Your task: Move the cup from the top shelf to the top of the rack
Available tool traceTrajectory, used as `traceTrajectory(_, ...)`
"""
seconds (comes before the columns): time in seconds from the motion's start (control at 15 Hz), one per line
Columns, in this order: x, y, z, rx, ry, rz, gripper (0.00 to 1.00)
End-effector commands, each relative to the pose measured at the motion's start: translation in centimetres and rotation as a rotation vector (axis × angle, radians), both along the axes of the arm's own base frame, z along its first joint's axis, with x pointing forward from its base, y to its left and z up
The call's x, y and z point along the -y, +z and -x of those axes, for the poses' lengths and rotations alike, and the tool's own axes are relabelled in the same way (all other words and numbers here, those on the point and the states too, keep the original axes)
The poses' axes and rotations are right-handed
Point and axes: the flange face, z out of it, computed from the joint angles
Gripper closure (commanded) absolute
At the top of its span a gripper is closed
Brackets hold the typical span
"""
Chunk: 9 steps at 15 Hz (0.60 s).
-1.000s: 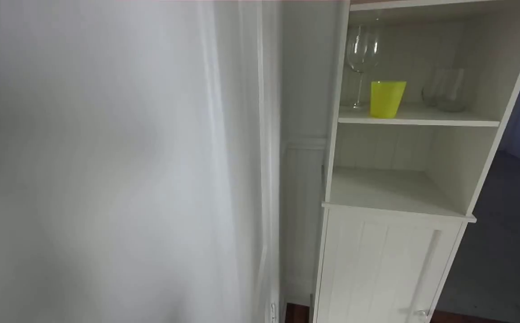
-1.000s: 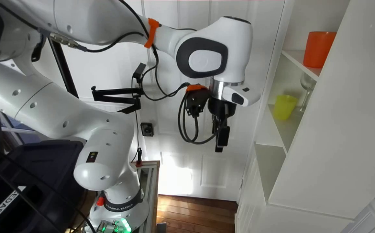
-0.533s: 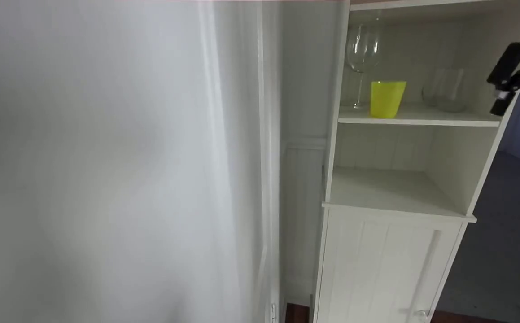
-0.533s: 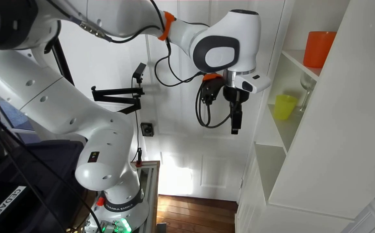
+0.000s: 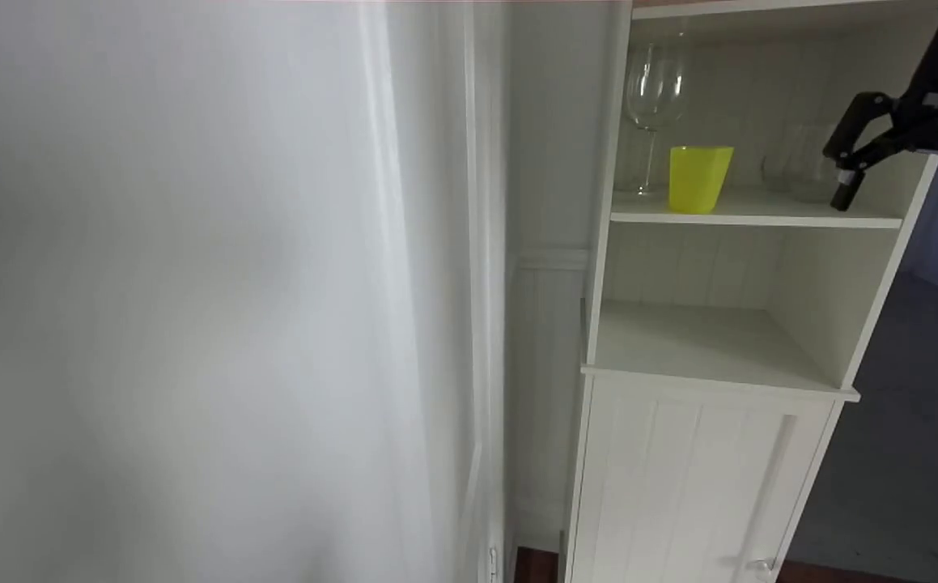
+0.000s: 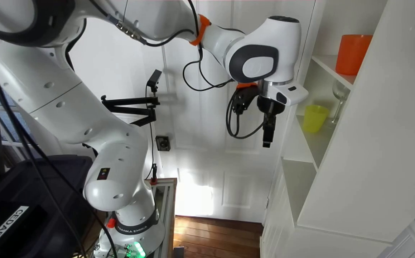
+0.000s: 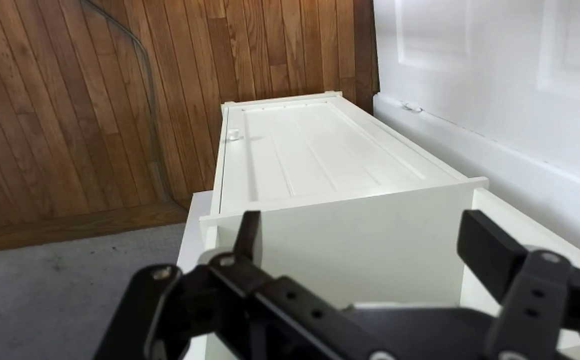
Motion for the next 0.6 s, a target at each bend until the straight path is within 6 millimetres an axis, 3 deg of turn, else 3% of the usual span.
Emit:
traceTrajectory(0.0, 0.3, -0.2, -1.2, 0.081, -0.100, -0.083, 0.00)
traceTrajectory(0.53, -0.2, -1.5, -6.2, 0.354, -0.316, -0.343, 0.00)
